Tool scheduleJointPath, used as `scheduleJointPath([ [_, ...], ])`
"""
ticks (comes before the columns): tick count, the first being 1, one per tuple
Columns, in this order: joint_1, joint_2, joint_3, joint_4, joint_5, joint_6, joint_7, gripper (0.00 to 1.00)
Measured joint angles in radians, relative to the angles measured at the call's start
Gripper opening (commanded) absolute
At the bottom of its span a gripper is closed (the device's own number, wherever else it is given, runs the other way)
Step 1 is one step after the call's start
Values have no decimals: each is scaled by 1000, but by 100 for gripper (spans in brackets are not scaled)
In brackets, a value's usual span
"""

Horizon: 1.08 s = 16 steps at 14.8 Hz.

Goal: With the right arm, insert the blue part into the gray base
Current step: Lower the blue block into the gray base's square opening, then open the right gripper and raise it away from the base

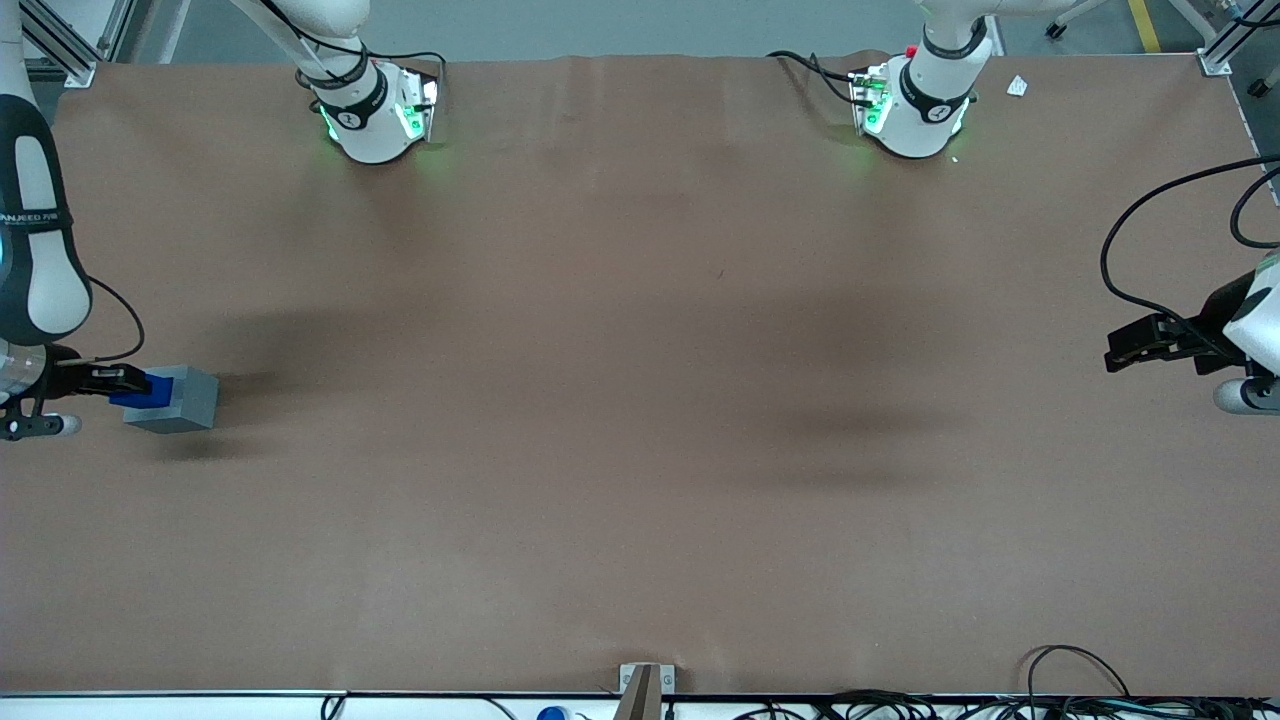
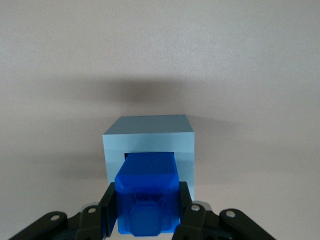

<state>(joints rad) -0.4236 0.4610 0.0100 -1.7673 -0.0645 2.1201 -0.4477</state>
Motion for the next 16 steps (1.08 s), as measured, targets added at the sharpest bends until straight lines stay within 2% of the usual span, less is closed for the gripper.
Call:
scheduleJointPath([
  [1,0,4,1,4,0,0,0,3],
  [7,0,16,2,18,3,1,1,43],
  [8,0,16,2,18,3,0,2,76],
  [9,0,16,3,18,3,0,2,86],
  [11,0,21,5,18,5,1,2,100],
  [16,0,31,10,18,5,1,3,100],
])
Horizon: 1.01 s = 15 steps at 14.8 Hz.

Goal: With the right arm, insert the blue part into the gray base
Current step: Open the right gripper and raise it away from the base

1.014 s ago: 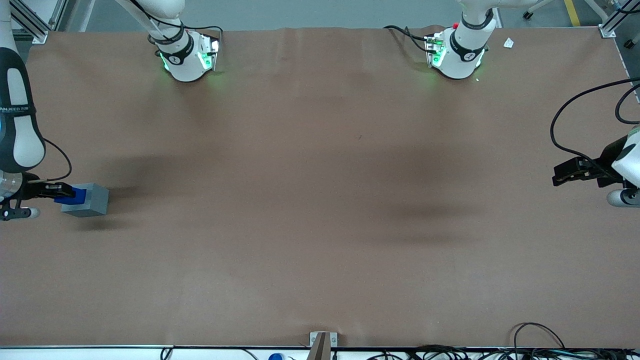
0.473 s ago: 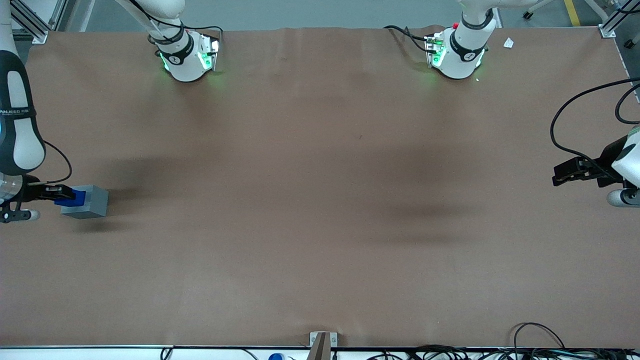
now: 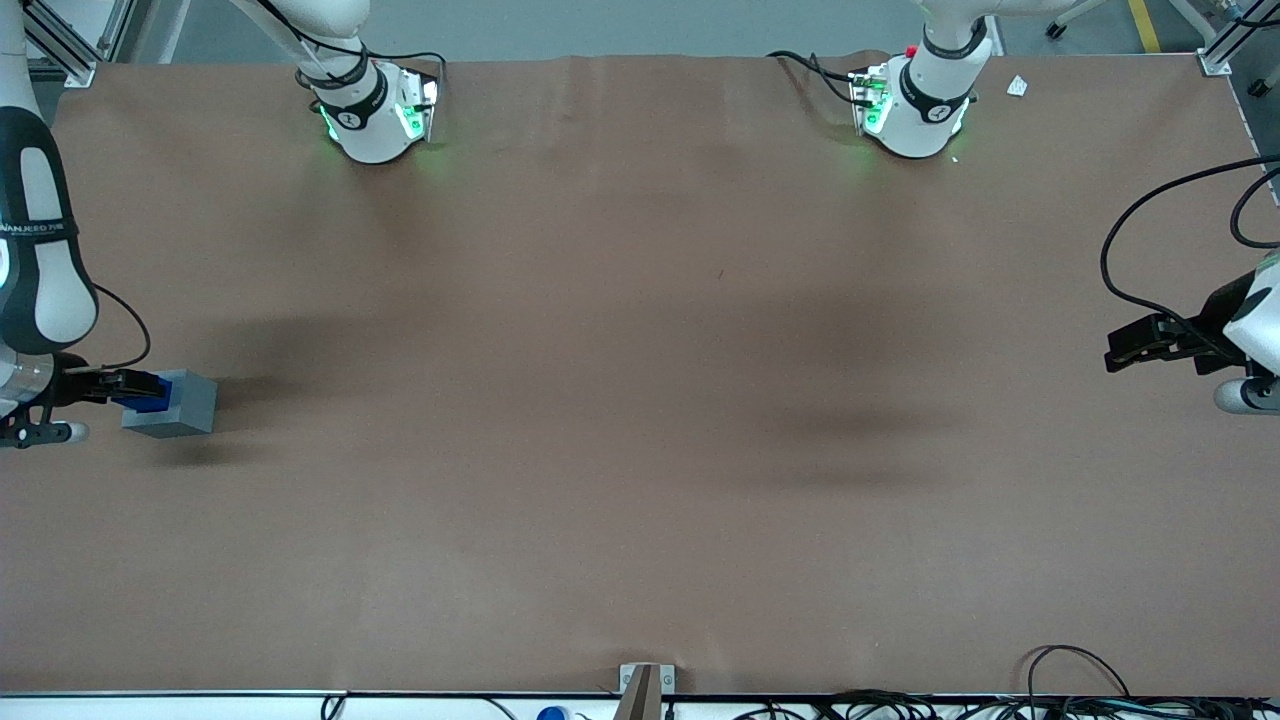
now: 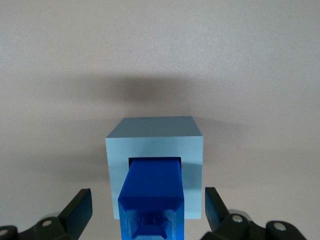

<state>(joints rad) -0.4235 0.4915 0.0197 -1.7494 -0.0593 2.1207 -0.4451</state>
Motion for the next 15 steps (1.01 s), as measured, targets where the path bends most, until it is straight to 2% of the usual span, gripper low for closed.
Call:
scheduleJointPath([
  [5,0,-43,3,38,64,-133,0,100],
  [9,0,-176,4,128,76,-376,5,100],
  [12,10,-251,10,169,78,-479,105,100],
  [15,69,-343,16,171,79,-546,210,100],
])
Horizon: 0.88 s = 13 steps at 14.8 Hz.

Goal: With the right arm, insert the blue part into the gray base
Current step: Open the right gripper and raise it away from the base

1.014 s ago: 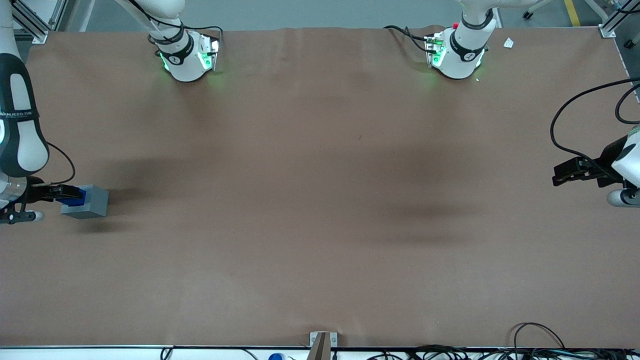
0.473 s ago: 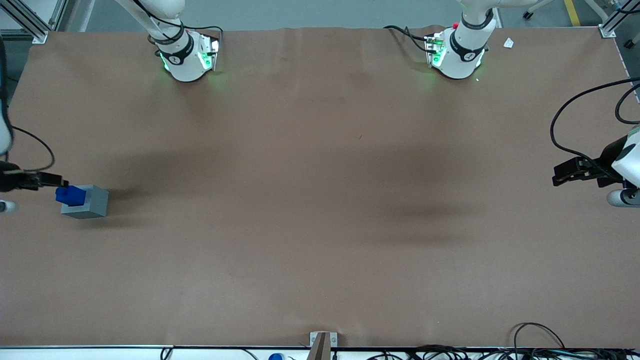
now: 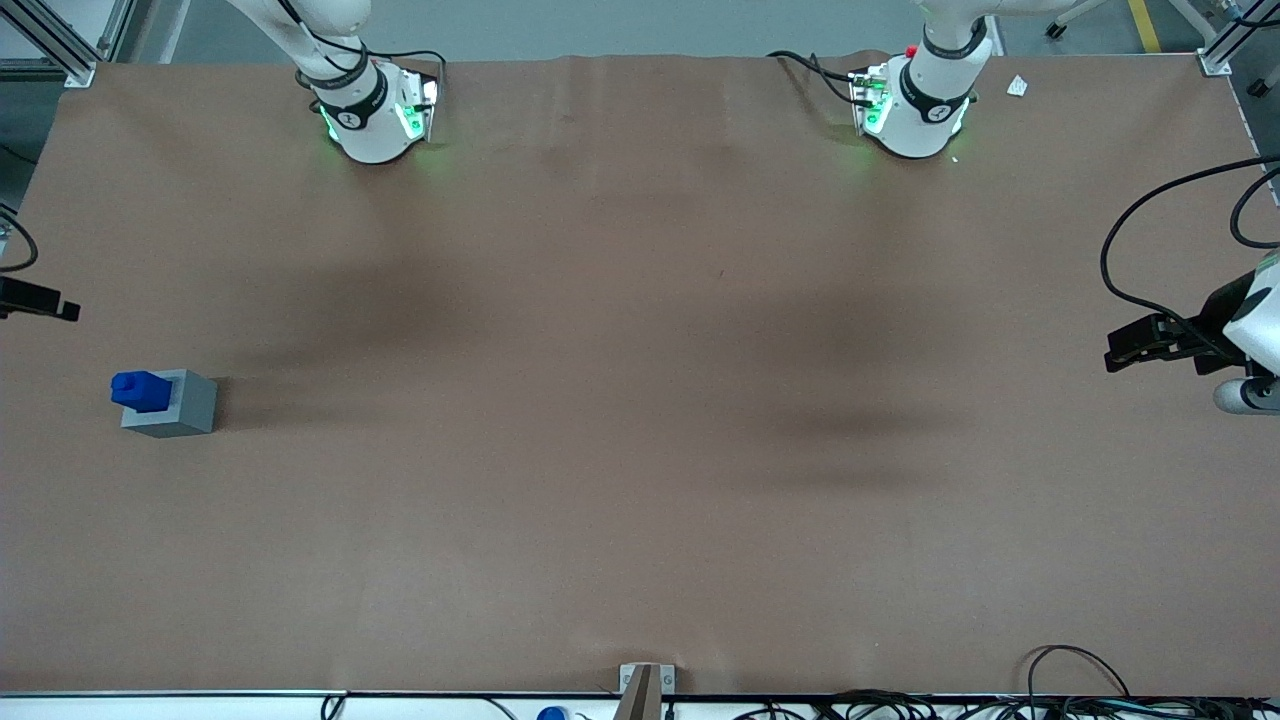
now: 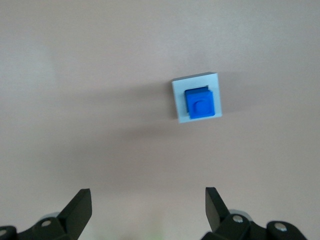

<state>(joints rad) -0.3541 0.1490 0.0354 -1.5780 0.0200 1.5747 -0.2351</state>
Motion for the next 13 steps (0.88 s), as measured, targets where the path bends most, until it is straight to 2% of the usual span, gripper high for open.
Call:
scheduleJointPath([
  [6,149,-144,6,-2,1,-92,92,100],
  [13,236,-179,7,-10,-6,-109,167,100],
])
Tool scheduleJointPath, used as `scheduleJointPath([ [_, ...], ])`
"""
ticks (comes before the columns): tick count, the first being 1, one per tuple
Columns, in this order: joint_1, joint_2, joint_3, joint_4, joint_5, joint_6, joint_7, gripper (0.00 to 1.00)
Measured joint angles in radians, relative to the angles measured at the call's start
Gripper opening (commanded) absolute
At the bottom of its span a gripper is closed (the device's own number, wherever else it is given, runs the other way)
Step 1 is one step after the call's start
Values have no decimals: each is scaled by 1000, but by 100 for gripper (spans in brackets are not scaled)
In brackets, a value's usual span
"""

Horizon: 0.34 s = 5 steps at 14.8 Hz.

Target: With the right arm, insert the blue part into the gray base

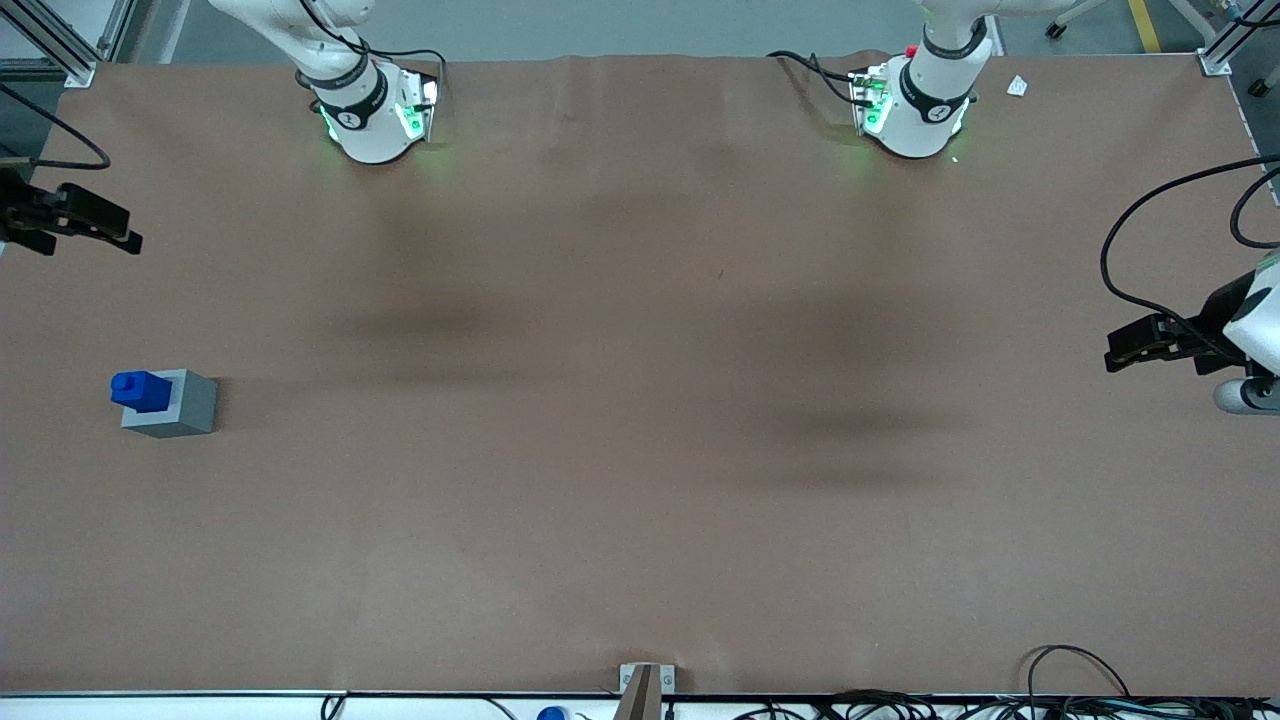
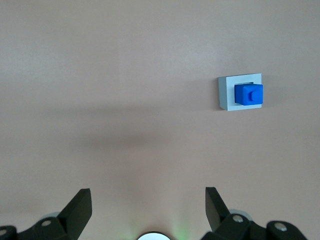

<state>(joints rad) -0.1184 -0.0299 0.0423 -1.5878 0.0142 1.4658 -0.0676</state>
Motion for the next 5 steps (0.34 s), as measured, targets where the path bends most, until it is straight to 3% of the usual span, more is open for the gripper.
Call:
scheduleJointPath([
  [5,24,0,-1,6,-22,6,39,100],
])
